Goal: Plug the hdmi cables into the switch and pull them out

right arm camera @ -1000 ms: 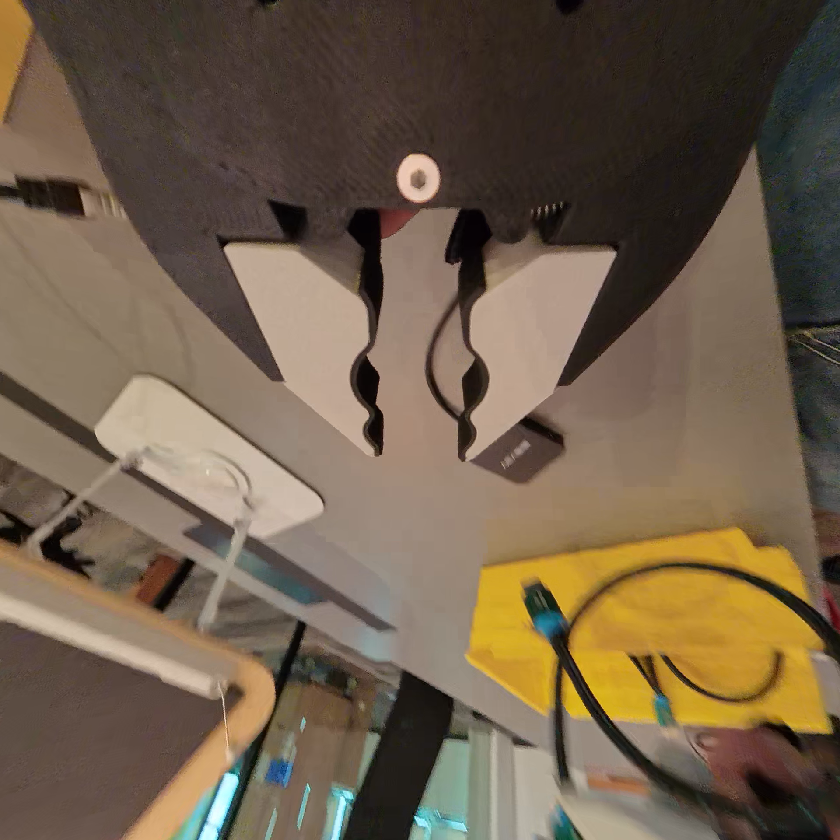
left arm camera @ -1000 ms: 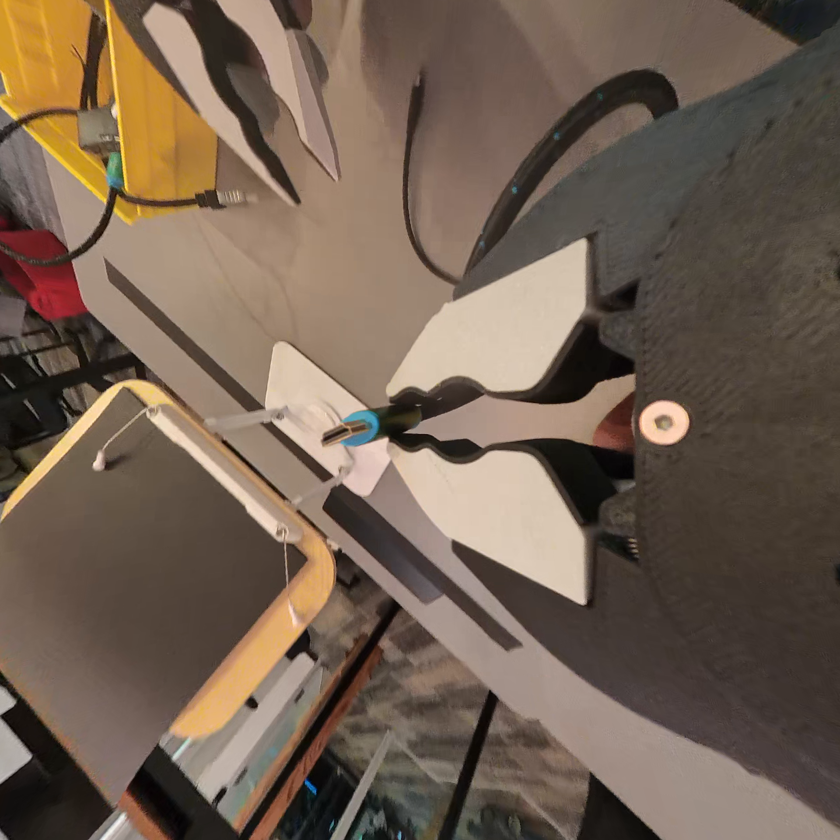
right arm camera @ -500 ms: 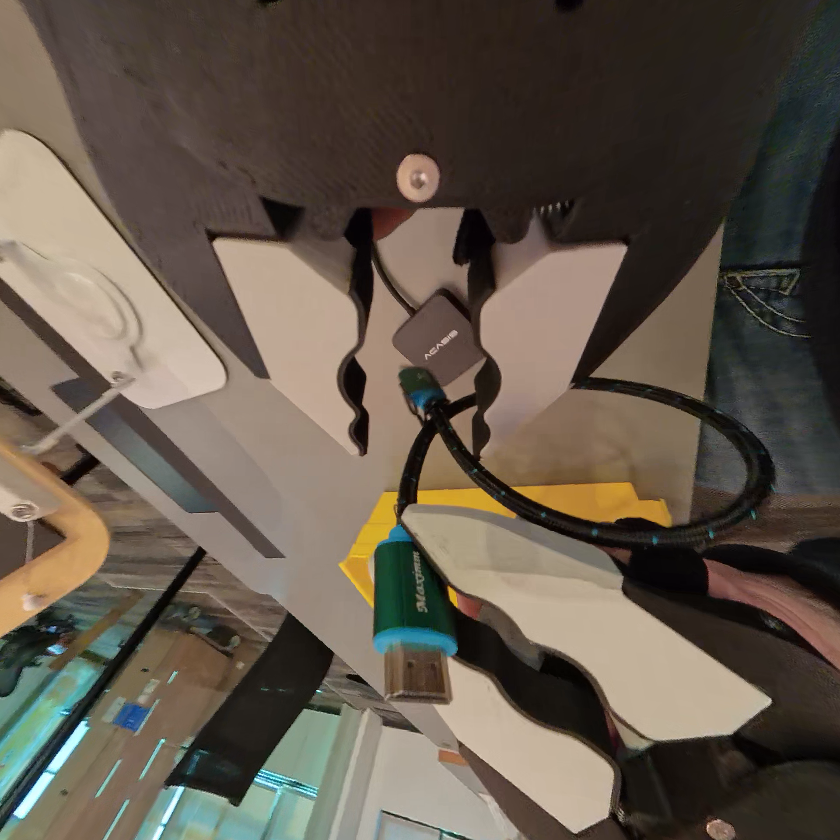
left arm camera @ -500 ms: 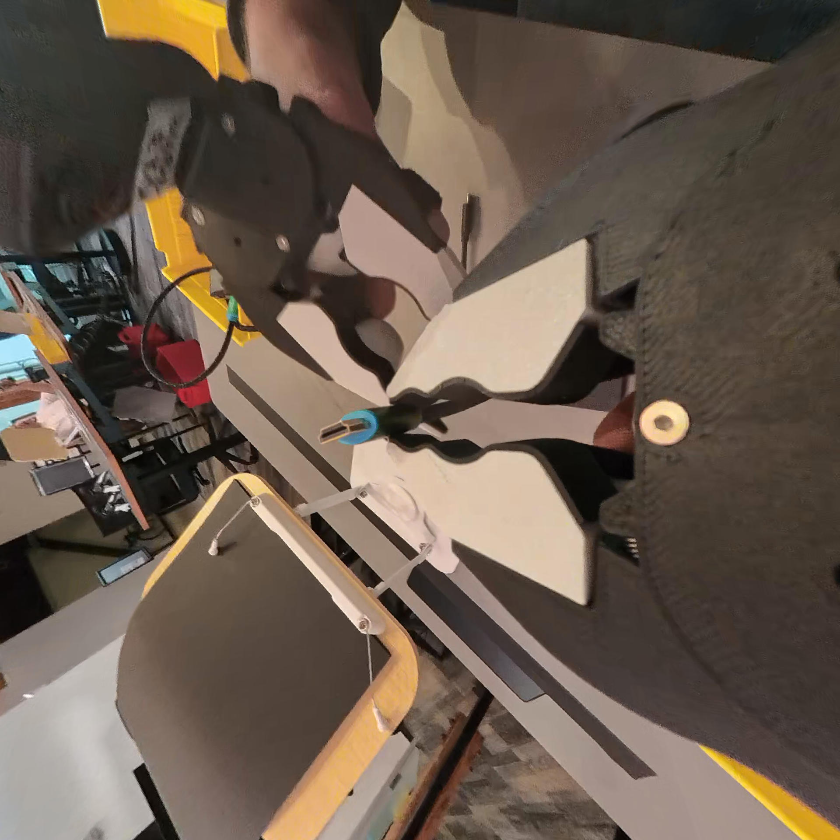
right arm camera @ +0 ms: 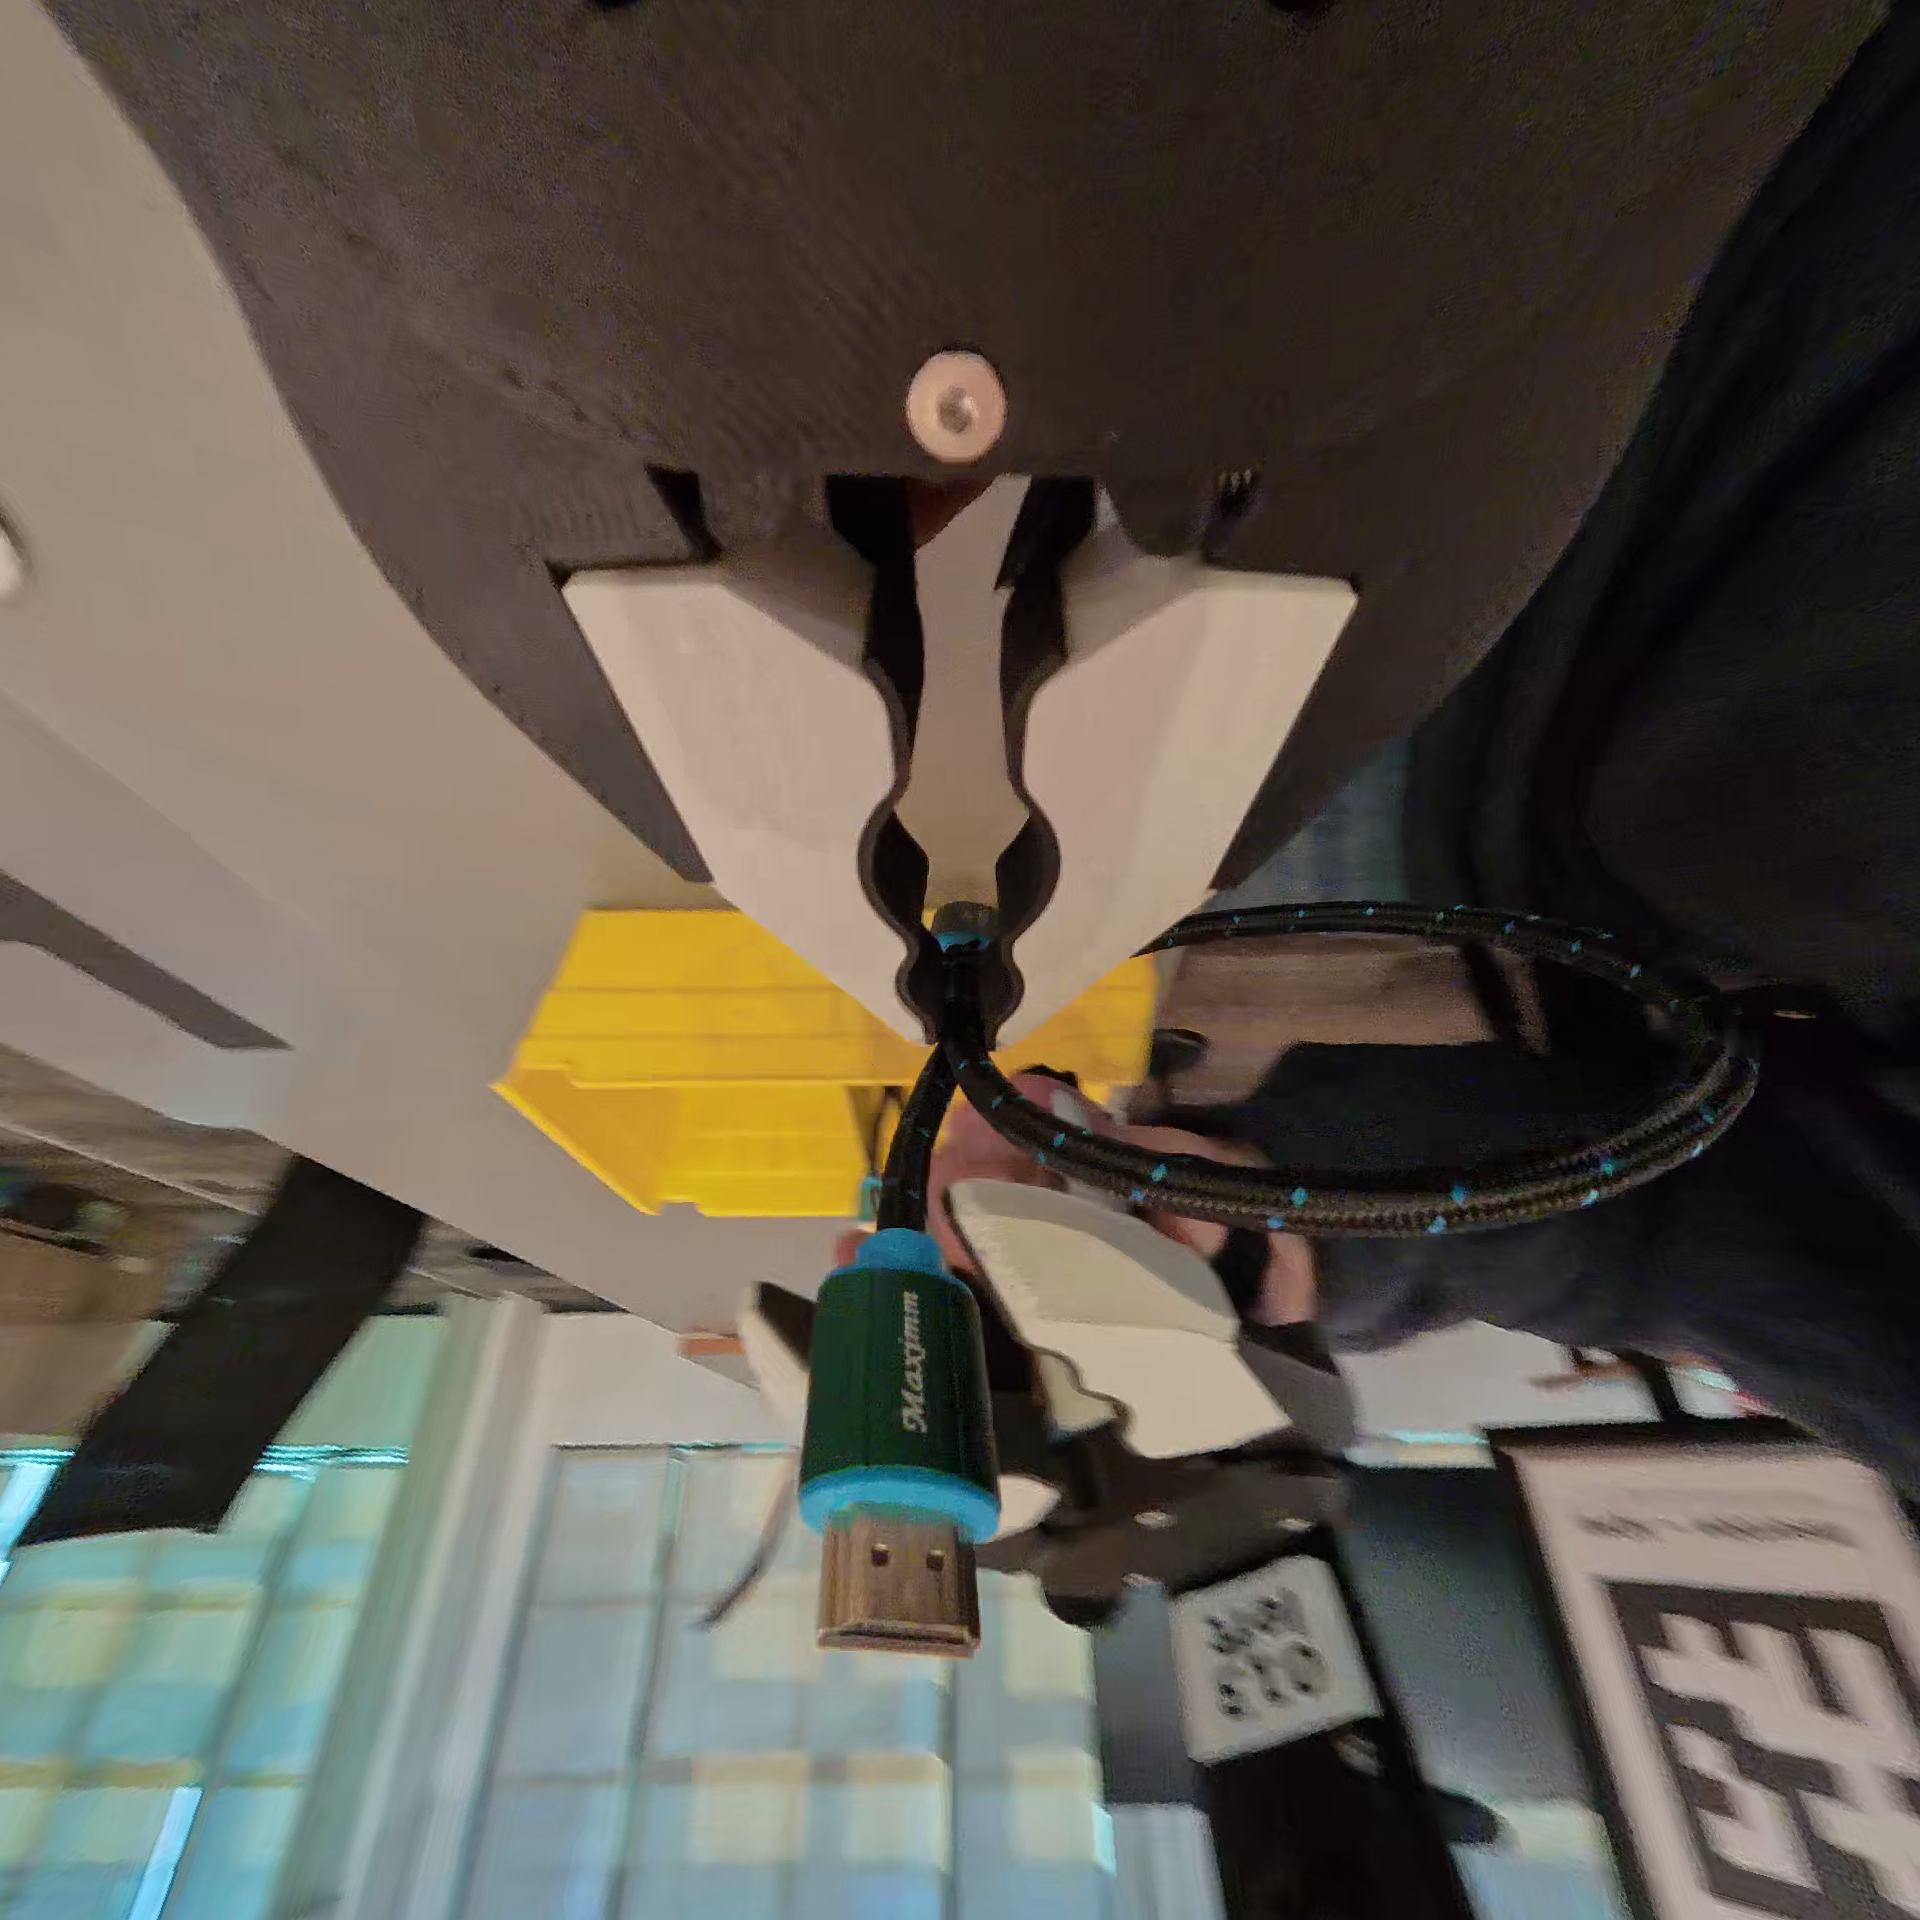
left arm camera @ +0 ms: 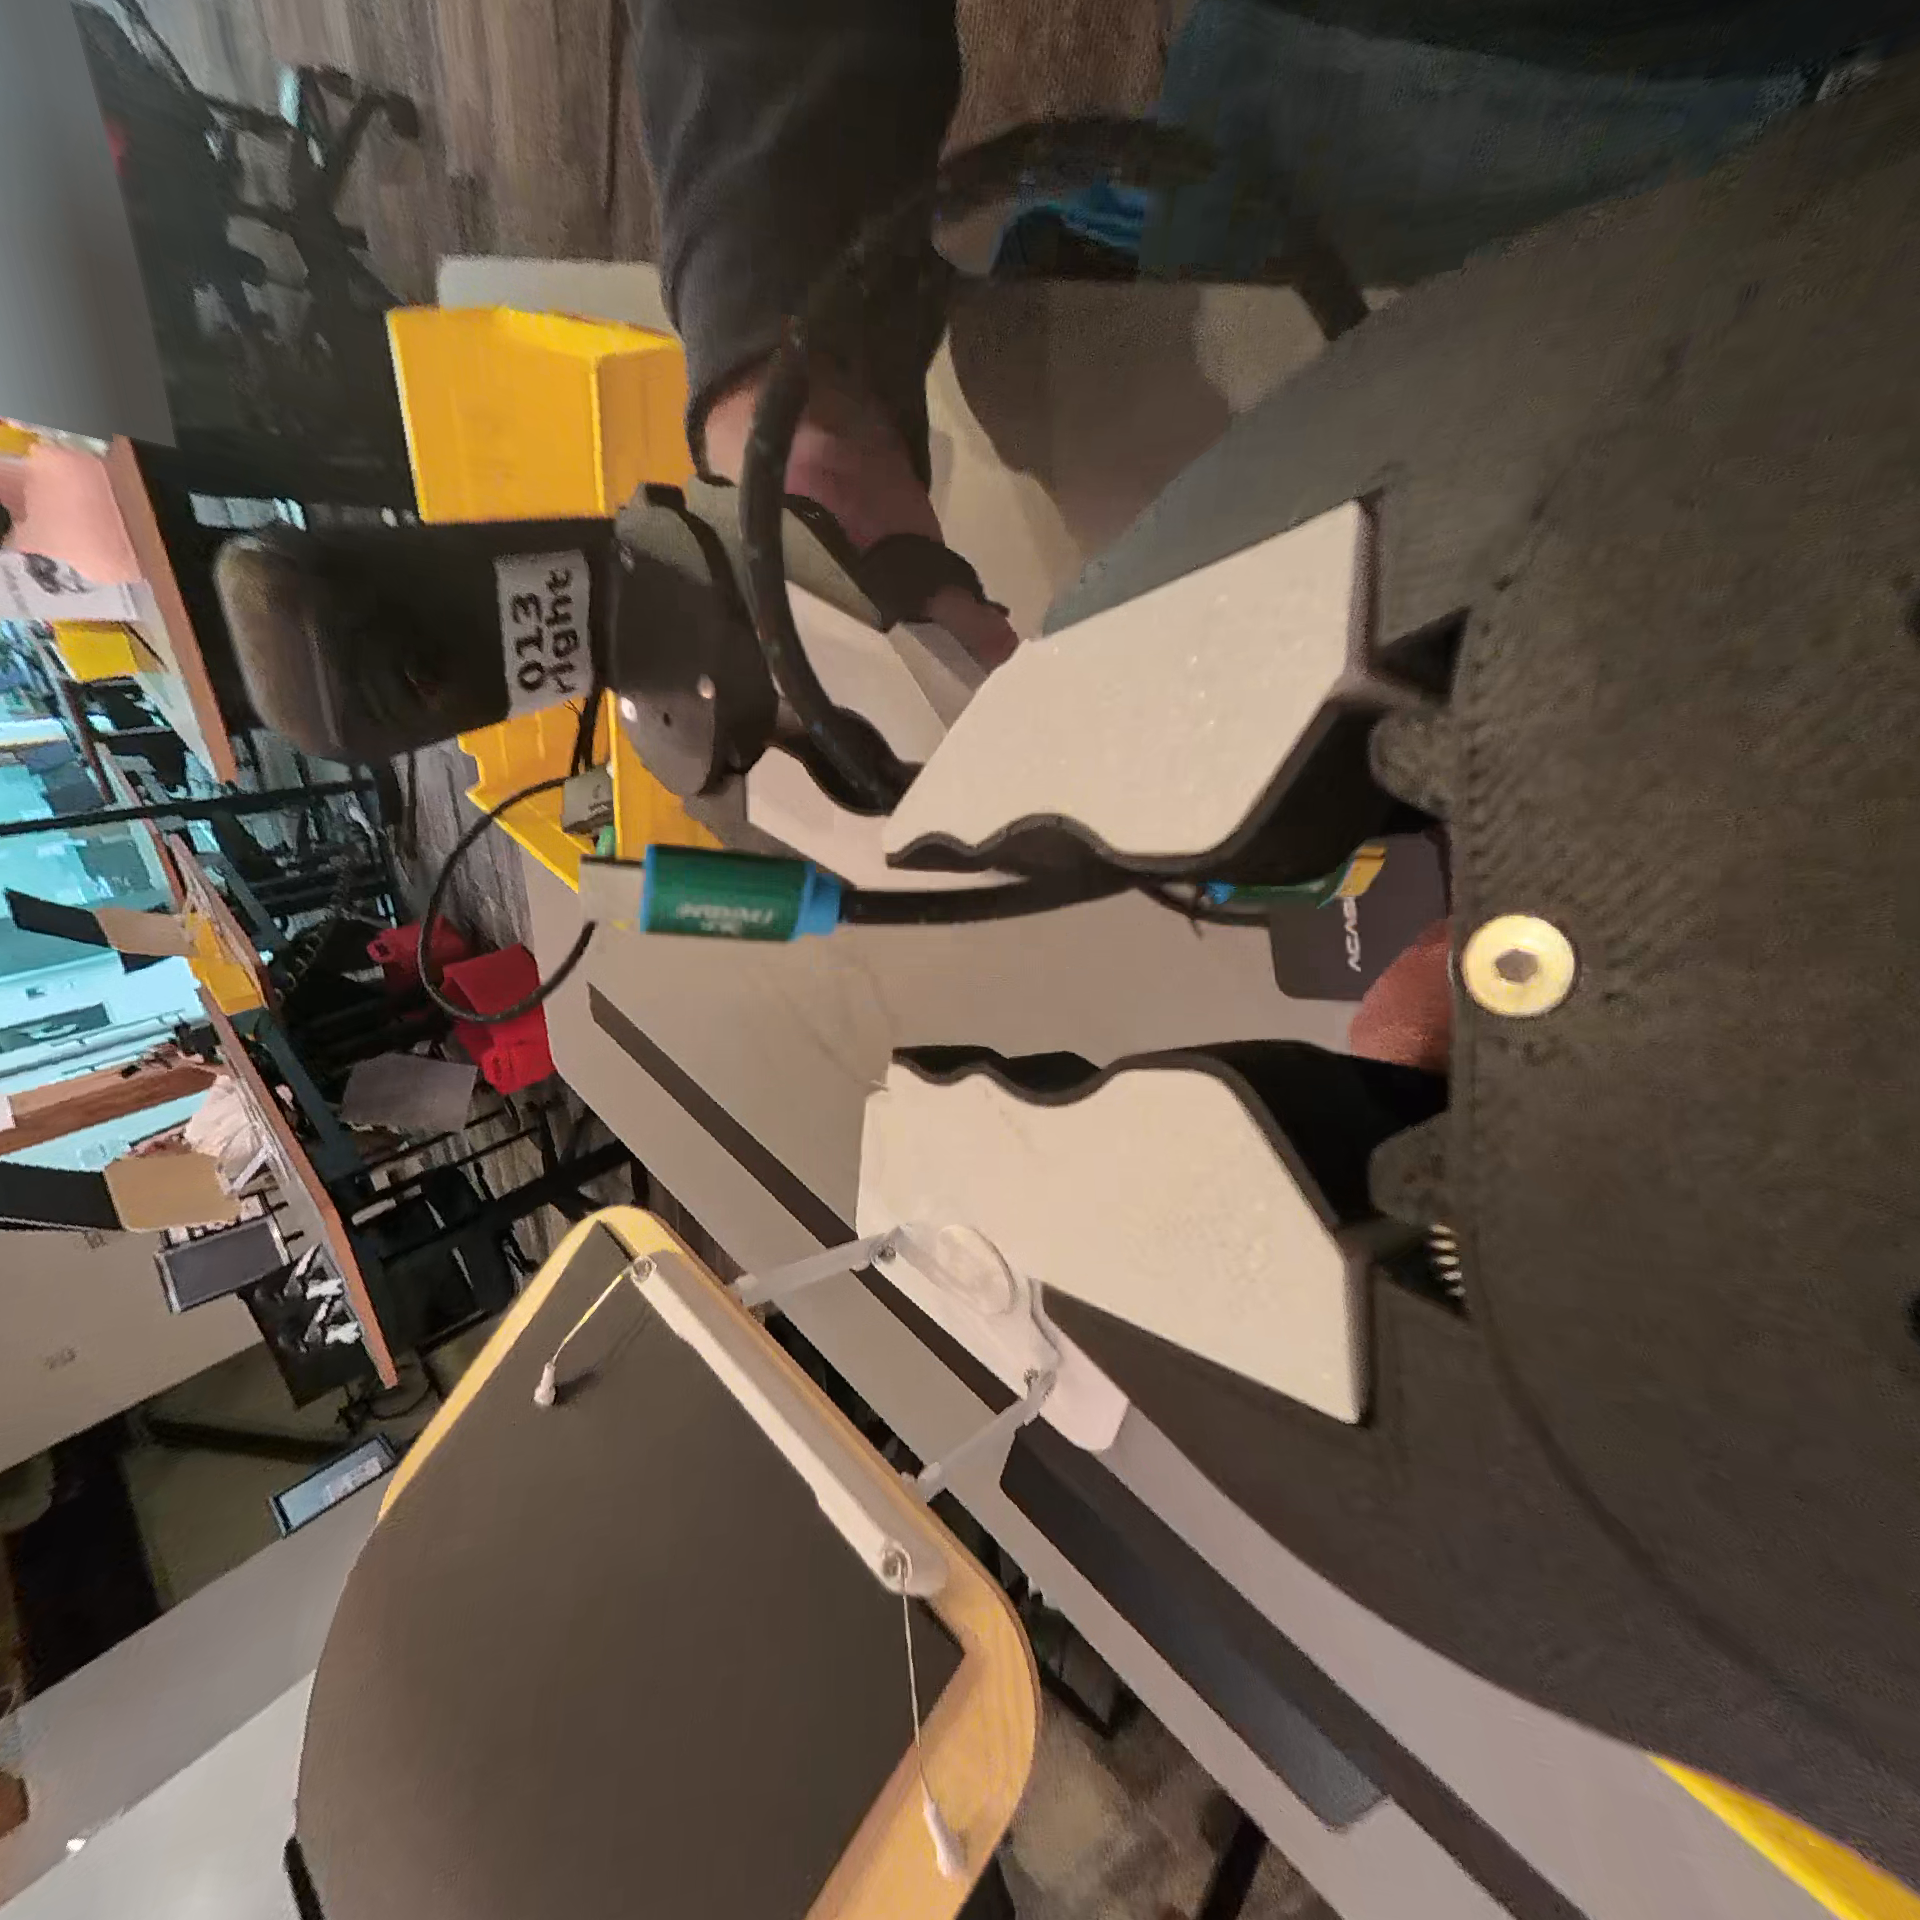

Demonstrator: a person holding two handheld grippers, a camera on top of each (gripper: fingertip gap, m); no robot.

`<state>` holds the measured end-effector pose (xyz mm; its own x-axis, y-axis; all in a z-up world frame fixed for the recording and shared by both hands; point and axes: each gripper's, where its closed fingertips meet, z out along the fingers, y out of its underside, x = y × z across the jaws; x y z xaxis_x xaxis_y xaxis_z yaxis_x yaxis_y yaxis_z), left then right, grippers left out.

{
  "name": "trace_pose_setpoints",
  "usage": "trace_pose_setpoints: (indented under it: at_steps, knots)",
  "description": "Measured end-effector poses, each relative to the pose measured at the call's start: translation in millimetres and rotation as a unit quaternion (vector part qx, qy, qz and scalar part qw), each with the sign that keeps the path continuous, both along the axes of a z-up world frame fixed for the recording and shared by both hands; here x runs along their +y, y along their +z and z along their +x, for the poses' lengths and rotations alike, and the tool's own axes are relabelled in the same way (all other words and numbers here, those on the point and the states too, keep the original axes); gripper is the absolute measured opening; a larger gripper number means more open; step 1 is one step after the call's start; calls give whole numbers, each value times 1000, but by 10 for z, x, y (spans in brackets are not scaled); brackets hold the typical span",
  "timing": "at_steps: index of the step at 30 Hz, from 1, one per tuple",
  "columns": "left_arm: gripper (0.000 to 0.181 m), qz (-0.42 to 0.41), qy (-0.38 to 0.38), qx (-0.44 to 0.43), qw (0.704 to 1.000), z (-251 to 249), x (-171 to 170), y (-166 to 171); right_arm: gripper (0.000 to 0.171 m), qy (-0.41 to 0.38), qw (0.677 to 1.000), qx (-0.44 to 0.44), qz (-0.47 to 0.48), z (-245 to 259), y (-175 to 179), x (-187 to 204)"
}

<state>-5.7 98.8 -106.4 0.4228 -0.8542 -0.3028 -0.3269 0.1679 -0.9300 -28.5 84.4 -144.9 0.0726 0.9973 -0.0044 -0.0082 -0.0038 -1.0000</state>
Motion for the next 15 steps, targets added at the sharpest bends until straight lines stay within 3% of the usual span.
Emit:
trace_pose_setpoints:
  at_steps: [4,8,15]
  knots:
    - [34,-35,-42,-25,998,77,-92,16,4,65,997,32,-8,-31,49,-175]
    - [26,-41,-76,-31,996,157,-226,23,4,106,993,52,-18,-78,60,-299]
    - [17,-73,-108,-64,989,211,-336,64,4,133,987,84,-36,-88,101,-373]
